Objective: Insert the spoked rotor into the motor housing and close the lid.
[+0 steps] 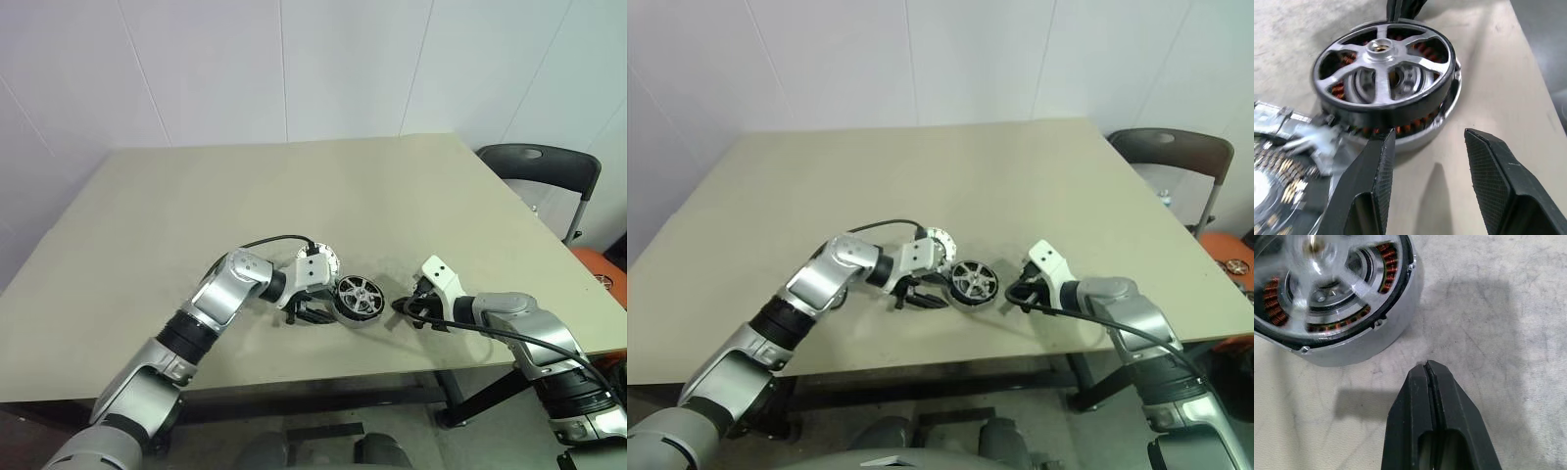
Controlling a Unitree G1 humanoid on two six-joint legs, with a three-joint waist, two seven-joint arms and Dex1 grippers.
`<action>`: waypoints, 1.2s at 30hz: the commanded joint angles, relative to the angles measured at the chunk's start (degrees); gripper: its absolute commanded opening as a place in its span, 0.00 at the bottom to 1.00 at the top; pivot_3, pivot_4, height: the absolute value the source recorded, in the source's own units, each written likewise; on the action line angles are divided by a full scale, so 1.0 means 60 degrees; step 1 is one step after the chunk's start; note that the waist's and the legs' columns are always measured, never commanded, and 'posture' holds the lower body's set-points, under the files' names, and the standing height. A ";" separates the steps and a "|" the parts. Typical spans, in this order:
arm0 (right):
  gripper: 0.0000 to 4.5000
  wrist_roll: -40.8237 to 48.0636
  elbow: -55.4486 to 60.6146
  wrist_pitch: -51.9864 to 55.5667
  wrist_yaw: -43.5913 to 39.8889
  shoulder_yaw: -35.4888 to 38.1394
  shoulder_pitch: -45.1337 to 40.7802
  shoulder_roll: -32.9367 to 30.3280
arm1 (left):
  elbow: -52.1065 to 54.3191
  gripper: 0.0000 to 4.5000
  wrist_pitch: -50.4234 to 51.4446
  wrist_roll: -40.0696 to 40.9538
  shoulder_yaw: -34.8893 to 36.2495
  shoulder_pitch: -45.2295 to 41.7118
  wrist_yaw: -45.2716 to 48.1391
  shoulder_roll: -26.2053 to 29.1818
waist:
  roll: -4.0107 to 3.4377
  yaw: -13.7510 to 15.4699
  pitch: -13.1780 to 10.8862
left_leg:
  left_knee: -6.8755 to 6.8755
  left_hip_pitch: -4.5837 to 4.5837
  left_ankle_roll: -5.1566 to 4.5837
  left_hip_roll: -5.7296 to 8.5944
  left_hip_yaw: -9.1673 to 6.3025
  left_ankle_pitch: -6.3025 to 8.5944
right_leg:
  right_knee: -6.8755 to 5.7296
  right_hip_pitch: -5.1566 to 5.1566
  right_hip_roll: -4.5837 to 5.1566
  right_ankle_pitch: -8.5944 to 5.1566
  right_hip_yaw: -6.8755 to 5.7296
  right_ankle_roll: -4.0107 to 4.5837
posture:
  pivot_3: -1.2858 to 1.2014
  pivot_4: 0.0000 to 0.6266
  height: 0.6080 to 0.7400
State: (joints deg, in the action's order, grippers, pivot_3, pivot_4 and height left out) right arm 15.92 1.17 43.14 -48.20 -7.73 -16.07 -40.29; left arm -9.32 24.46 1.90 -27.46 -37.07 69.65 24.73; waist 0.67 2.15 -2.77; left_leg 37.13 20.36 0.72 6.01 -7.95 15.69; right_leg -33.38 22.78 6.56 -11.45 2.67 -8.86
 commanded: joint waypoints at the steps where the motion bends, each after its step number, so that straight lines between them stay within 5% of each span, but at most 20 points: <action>1: 0.00 0.0194 0.0722 0.0168 -0.0236 0.0202 -0.0274 -0.0220 | 0.0536 0.54 -0.0003 0.0317 0.0546 -0.0131 0.0290 0.0496 | -0.0004 0.0005 -0.0002 | 0.0000 0.0003 0.0000 0.0000 0.0000 0.0000 | 0.0000 0.0003 0.0000 0.0000 0.0000 0.0000 | 0.52 0.00 1.00; 15: 0.00 0.0826 0.3138 0.1162 -0.0281 0.0049 -0.2033 -0.0323 | 0.0758 0.54 0.0442 0.1947 0.2910 0.0902 -0.0690 0.0833 | -0.0008 0.0017 -0.0009 | -0.0009 0.0018 0.0000 -0.0016 -0.0012 0.0000 | -0.0004 0.0035 0.0000 0.0007 0.0013 0.0008 | 0.52 0.00 1.00; 23: 0.00 0.0244 0.1621 0.0624 0.0224 -0.0860 -0.2048 0.0797 | 0.0985 0.54 0.0588 0.2099 0.2898 0.1300 -0.1127 0.0778 | -0.0006 0.0005 -0.0008 | -0.0004 0.0012 0.0002 -0.0011 -0.0006 -0.0001 | -0.0014 0.0033 0.0000 0.0023 0.0014 0.0035 | 0.52 0.00 1.00; 32: 0.00 -0.1455 0.0492 0.0072 0.0075 -0.2669 -0.1314 0.0246 | 0.0983 0.54 0.0492 0.2148 0.2843 0.1291 -0.1290 0.0837 | -0.0007 0.0005 0.0005 | -0.0014 0.0000 0.0004 0.0000 0.0002 -0.0001 | -0.0018 0.0031 -0.0002 0.0025 0.0017 0.0034 | 0.52 0.00 1.00; 36: 0.00 -0.0768 0.0697 0.0053 0.0049 -0.1785 -0.1314 0.0701 | 0.0932 0.54 0.0389 0.2170 0.2872 0.1229 -0.1309 0.0823 | 0.0011 0.0054 0.0022 | -0.0004 -0.0031 0.0004 -0.0002 -0.0005 0.0000 | -0.0005 -0.0025 -0.0001 -0.0018 0.0000 0.0031 | 0.52 0.00 1.00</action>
State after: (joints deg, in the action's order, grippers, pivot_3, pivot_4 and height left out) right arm 9.92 6.57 41.79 -47.14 -18.96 -25.42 -36.66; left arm -5.26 27.91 14.29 -11.52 -28.82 61.97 29.43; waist 0.74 2.47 -2.64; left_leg 37.12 20.17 0.74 5.97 -7.98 15.69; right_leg -33.39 22.61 6.55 -11.56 2.67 -8.67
